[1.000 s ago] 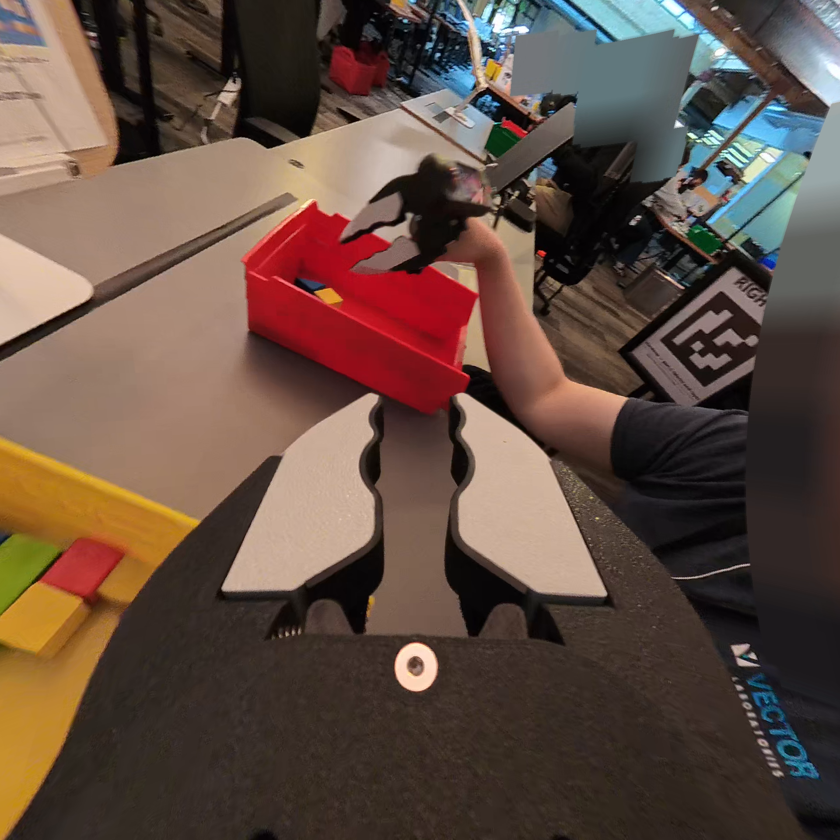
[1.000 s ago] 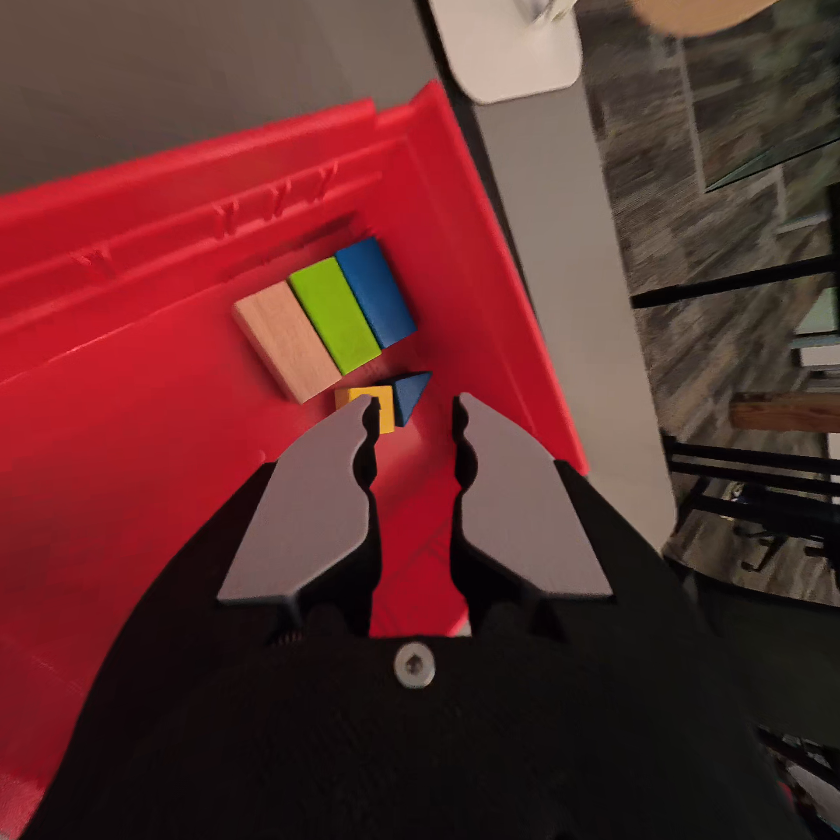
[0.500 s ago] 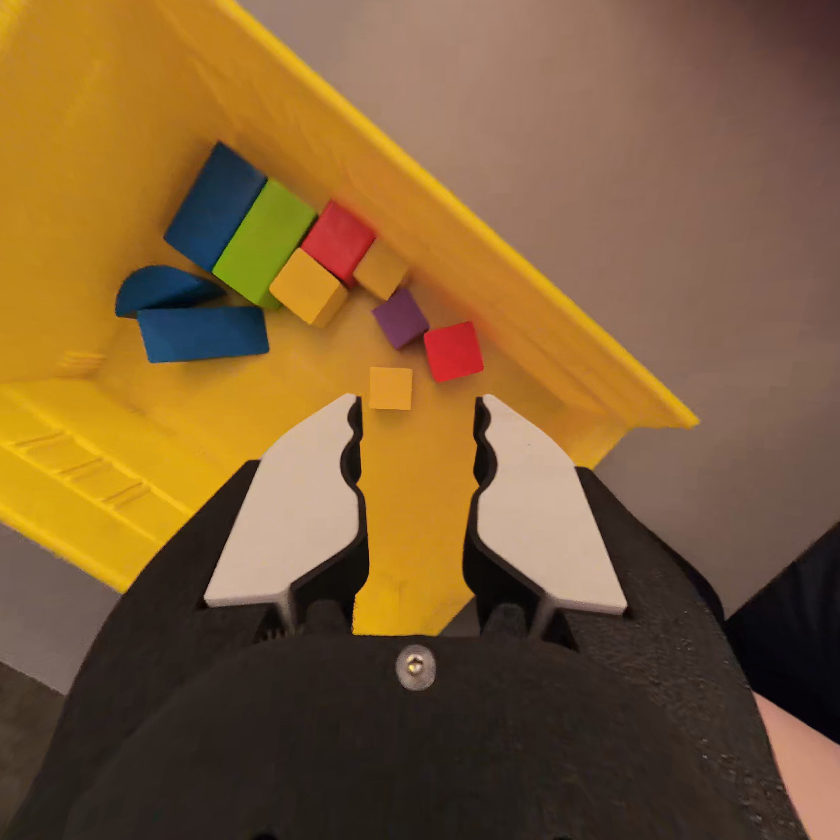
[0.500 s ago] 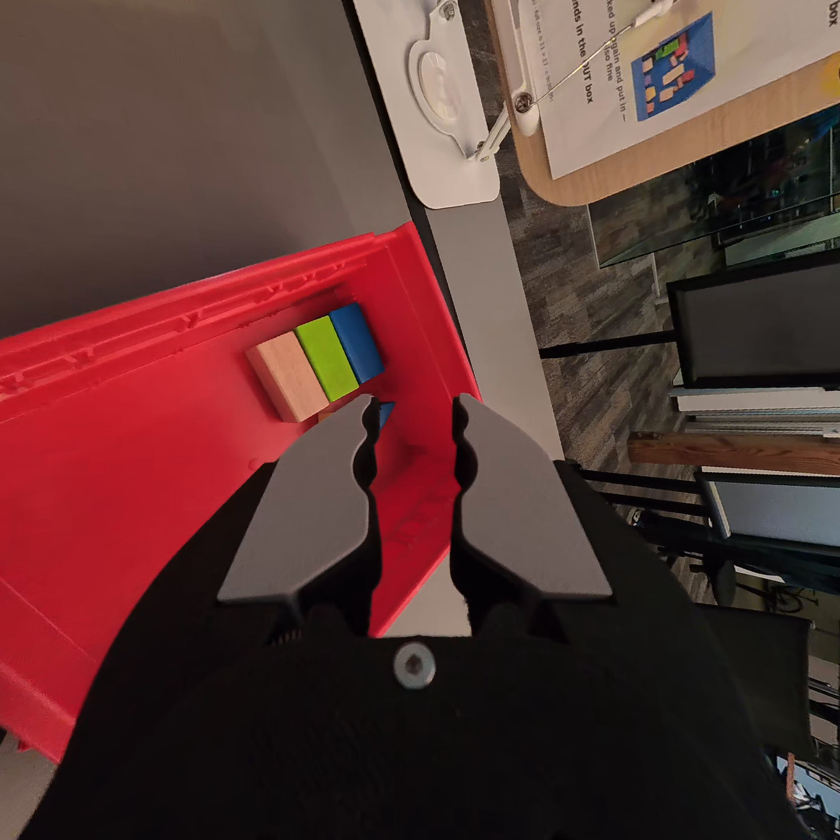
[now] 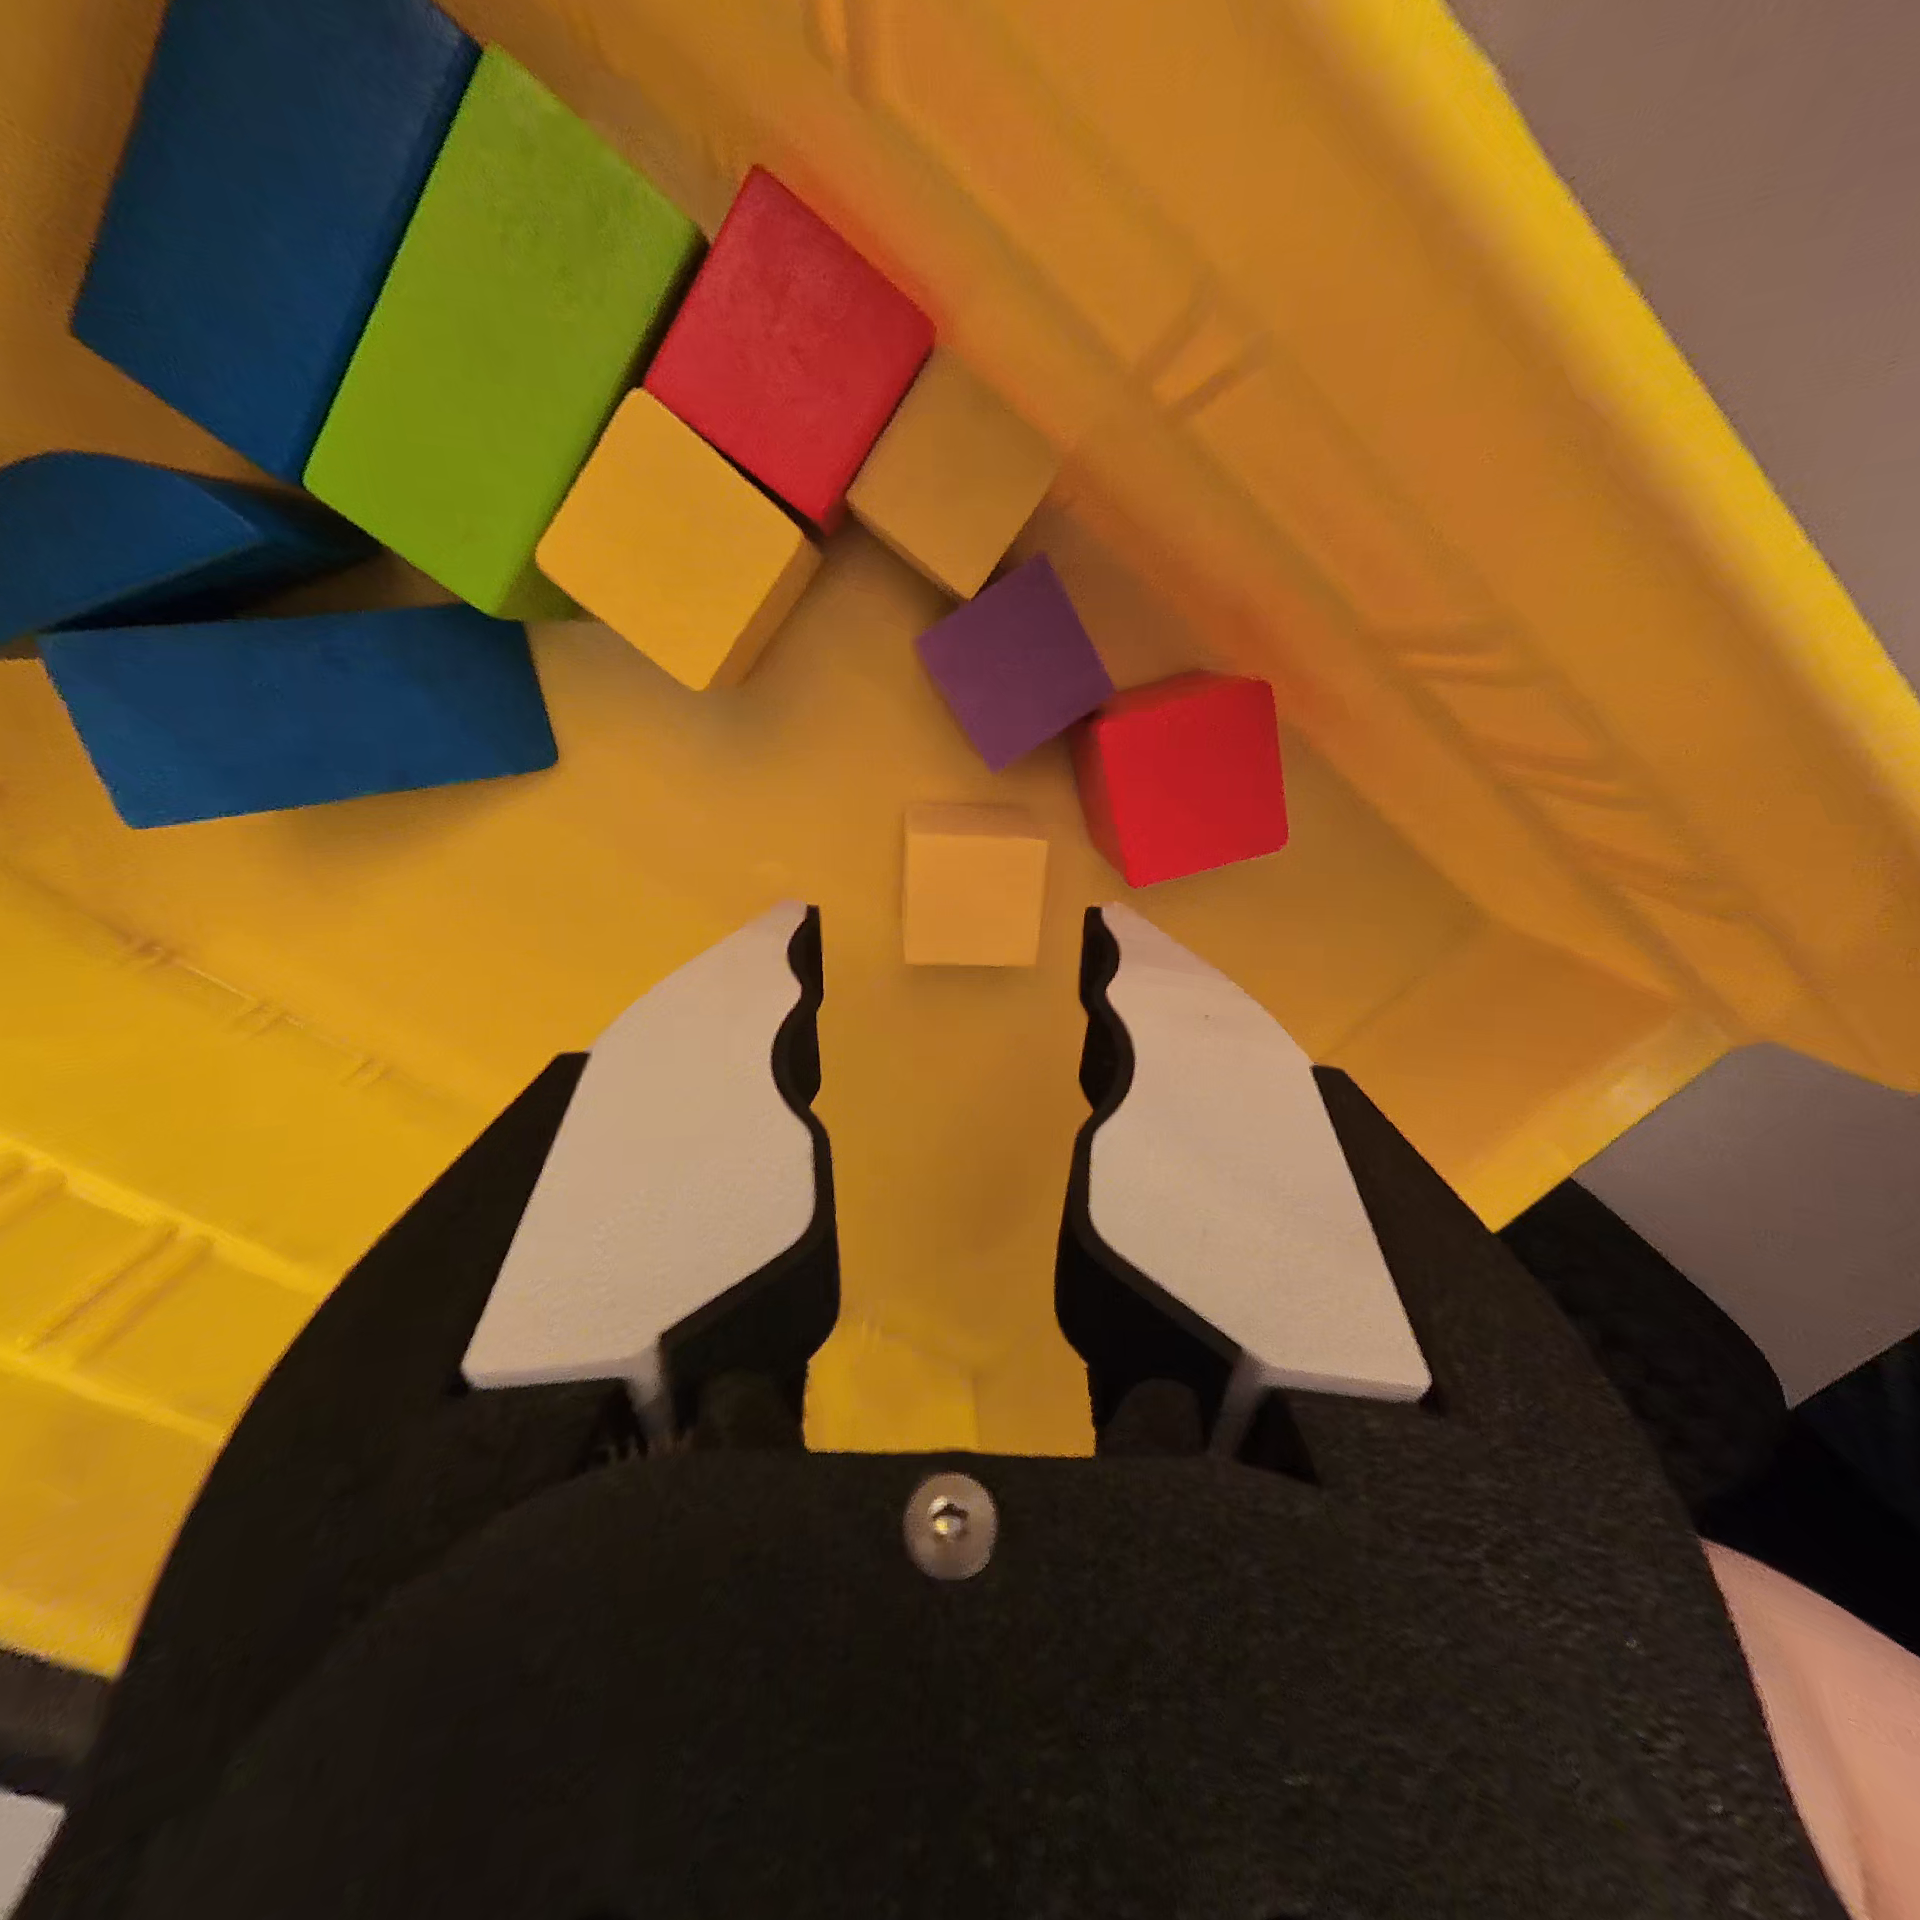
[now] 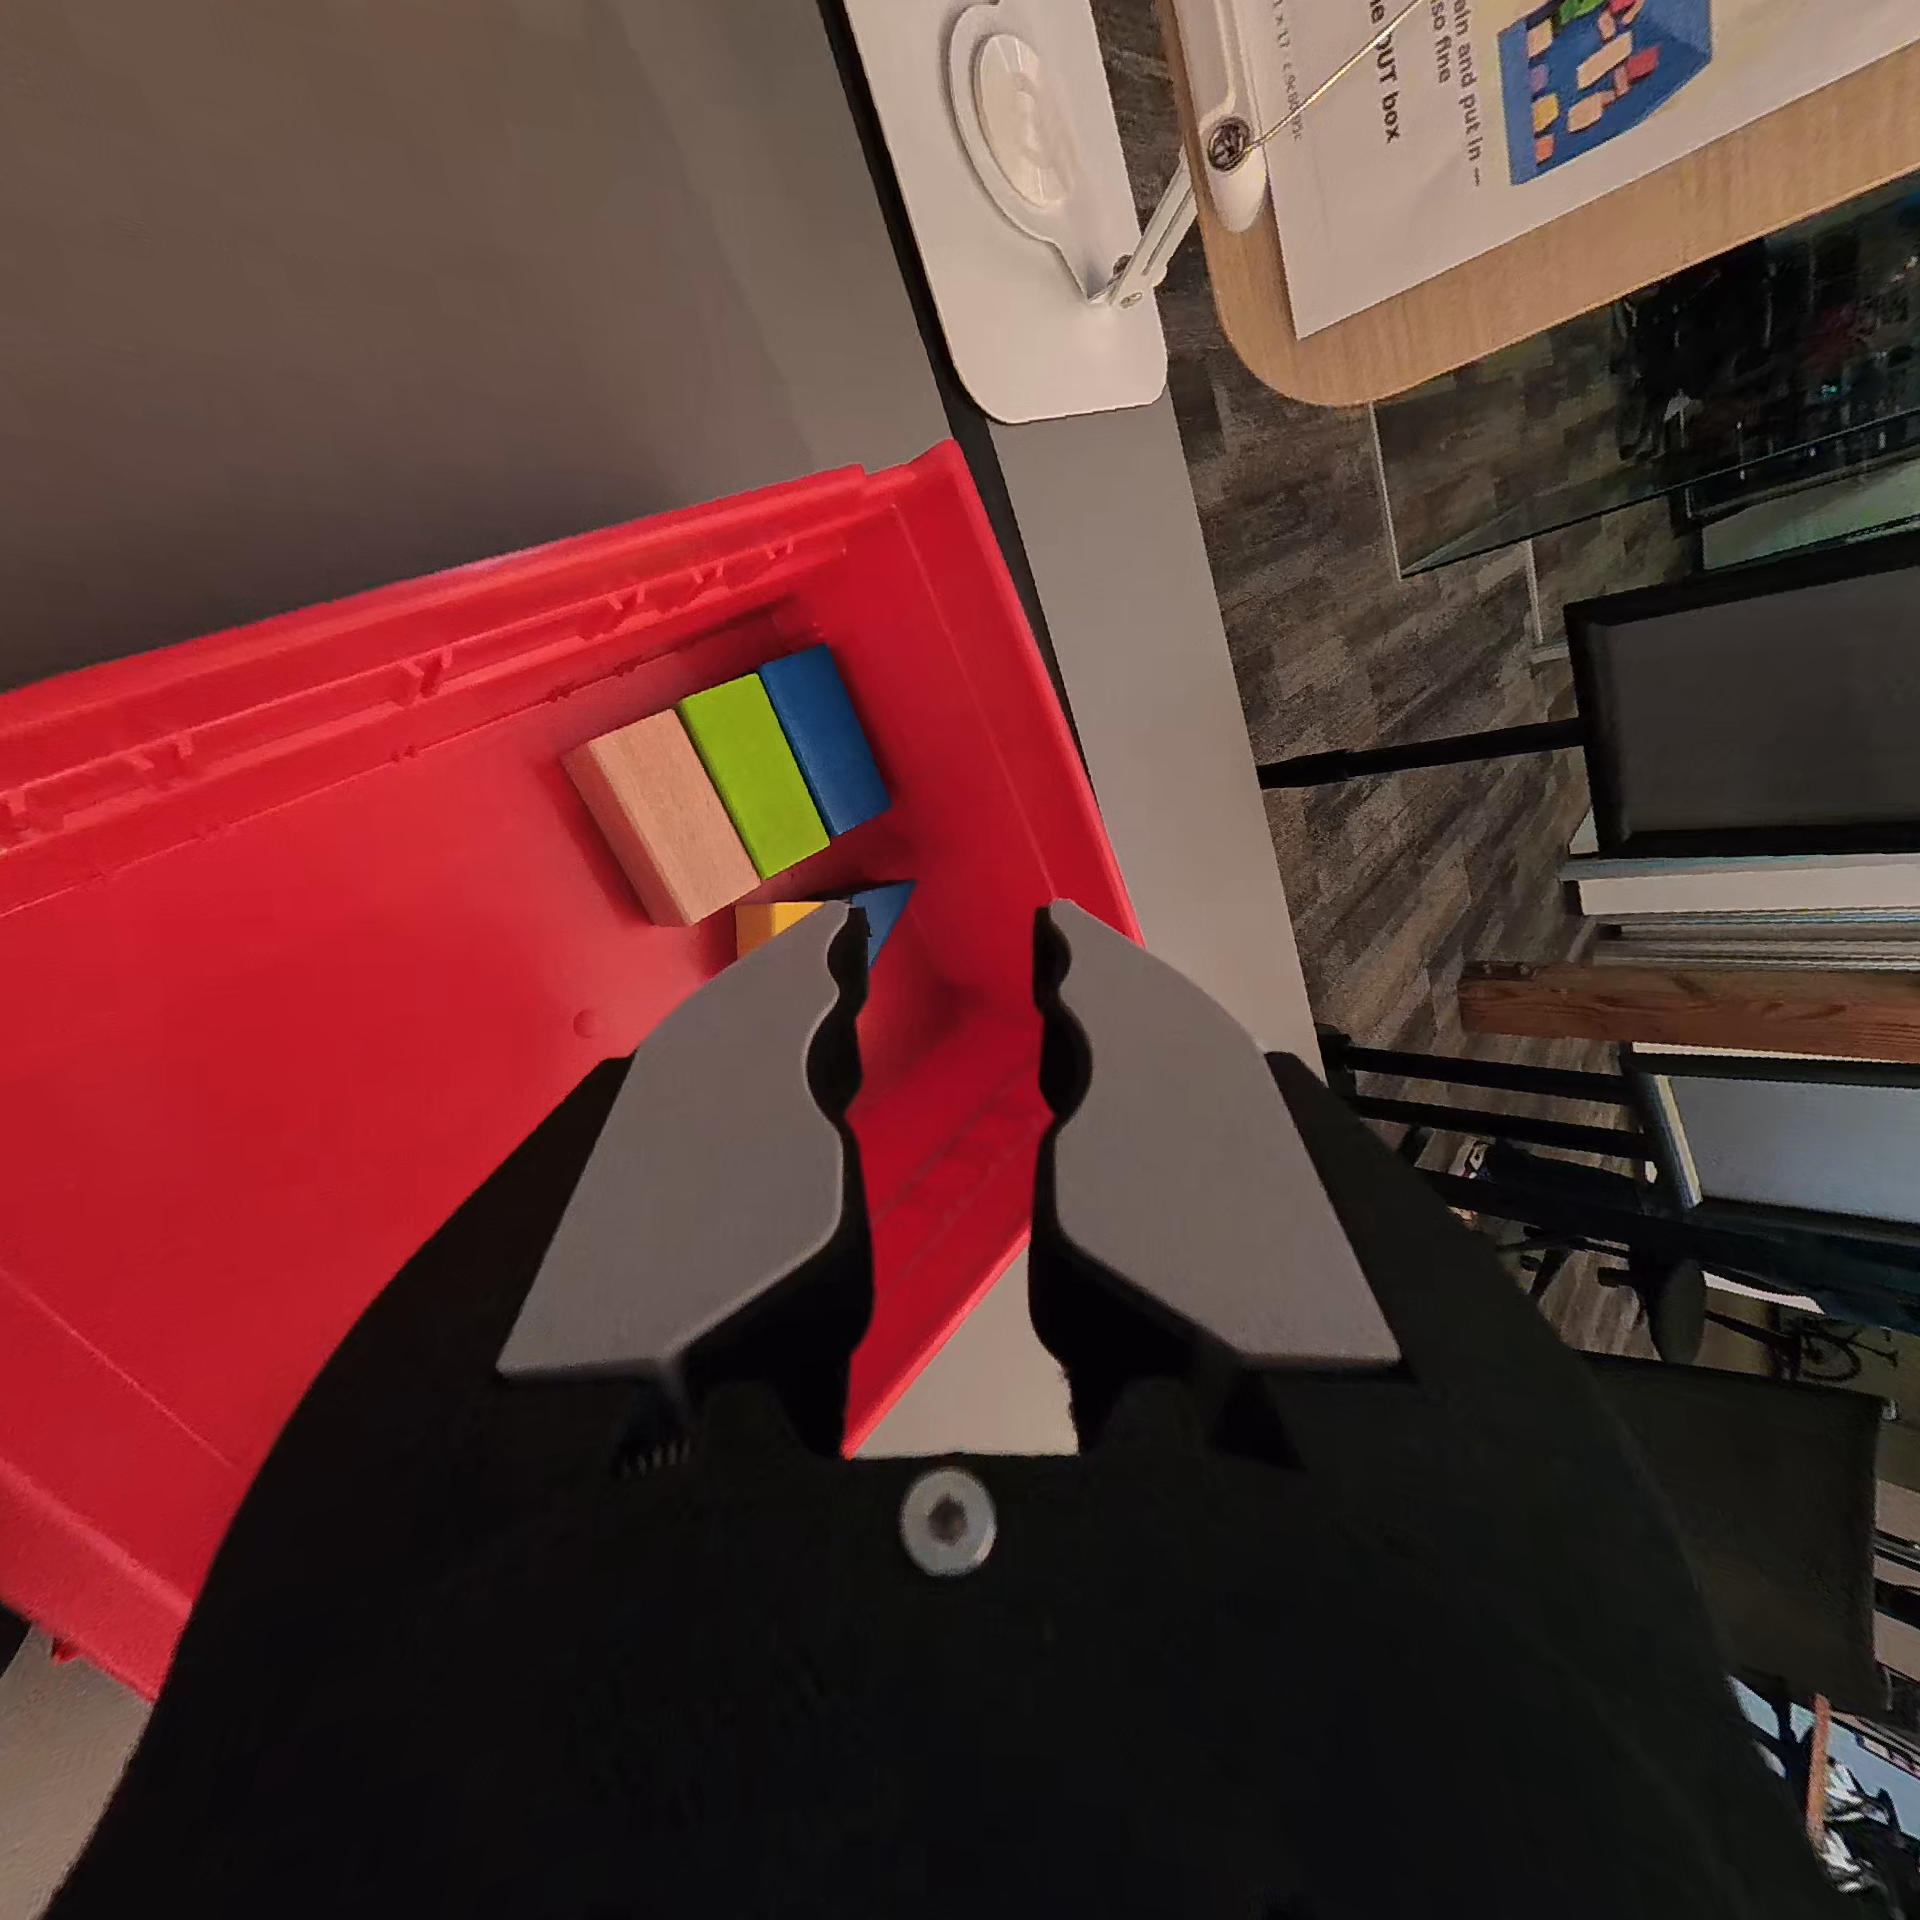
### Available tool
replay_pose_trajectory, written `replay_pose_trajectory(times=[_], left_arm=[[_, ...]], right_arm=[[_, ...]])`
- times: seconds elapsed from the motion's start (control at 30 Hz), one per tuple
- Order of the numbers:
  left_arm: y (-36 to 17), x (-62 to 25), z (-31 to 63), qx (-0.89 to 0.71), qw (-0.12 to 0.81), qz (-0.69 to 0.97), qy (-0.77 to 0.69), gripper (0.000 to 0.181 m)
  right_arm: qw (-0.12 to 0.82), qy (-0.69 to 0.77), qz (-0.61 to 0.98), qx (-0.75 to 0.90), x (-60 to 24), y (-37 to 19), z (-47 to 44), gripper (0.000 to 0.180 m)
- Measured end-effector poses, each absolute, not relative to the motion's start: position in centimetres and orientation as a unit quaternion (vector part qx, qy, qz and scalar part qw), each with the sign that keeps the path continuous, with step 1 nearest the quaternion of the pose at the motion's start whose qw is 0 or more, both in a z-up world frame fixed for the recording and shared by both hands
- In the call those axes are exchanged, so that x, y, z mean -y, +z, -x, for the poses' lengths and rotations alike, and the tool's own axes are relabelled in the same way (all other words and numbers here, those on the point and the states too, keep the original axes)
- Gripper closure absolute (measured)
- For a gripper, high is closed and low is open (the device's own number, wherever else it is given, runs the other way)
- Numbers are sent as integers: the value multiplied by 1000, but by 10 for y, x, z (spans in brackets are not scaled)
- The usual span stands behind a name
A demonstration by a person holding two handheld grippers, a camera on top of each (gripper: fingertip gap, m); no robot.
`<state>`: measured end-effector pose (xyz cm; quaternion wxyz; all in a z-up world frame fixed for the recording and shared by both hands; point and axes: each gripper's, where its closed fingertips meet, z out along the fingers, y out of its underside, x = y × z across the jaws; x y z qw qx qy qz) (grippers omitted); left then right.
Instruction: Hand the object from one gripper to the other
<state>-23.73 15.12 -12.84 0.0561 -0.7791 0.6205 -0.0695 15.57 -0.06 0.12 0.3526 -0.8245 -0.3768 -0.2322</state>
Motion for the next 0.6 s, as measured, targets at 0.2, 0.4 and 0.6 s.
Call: replay_pose_trajectory(times=[0.2,0.4,0.6], left_arm=[[-140,-156,241,-616,43,785,-52,135],[-145,-154,240,-614,33,786,-67,137],[-152,-149,240,-619,10,782,-67,149]], right_arm=[[343,-232,830,373,3,-3,-161,148],[341,-231,831,374,3,-4,-162,148],[330,-233,834,375,4,-8,-164,149]])
